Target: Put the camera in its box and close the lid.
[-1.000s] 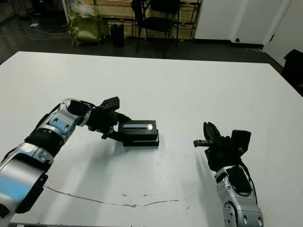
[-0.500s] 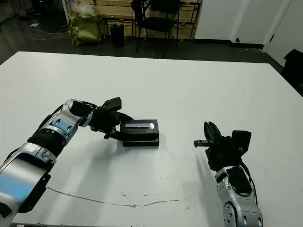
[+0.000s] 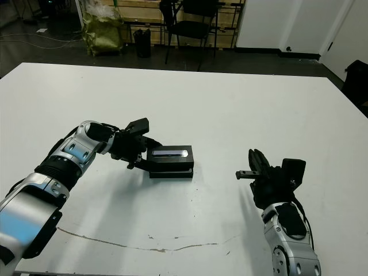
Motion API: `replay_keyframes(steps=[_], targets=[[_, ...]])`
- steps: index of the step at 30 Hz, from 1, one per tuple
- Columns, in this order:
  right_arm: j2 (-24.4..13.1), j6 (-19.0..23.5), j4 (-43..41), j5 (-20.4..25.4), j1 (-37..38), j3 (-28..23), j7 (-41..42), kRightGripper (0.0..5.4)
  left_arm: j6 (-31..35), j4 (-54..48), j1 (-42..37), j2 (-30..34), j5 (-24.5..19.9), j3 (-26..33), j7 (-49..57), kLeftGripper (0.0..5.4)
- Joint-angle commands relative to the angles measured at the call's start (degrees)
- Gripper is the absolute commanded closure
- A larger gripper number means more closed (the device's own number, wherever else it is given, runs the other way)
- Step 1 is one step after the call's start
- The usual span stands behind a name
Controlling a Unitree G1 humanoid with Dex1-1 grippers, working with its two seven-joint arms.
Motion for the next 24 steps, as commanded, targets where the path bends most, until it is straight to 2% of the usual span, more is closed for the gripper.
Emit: replay_keyframes(steps=[1, 7, 19, 24], targets=[[-0.3, 0.0, 0.8, -0.4, 0.2, -0.3, 0.0, 5.40, -0.2, 0.5, 2.1, -0.5, 1.0, -1.1, -1.3, 2.66], [0.0, -1.4, 1.3, -0.6, 0.3, -0.1, 0.3, 5.40, 0.6, -0.1, 2.5, -0.7, 1.2, -1.7, -1.6, 2.66], [-0.1, -1.3, 1.1, -0.4, 0.3, -0.2, 0.6, 5.40, 0.4, 1.4, 3.2, -2.1, -0.4, -1.4, -3.5, 2.66], [0.2, -1.6, 1.4, -0.7, 0.3, -0.2, 0.4, 5.40, 0.7, 0.7, 3.5, -1.8, 0.3, -2.2, -2.9, 2.66]])
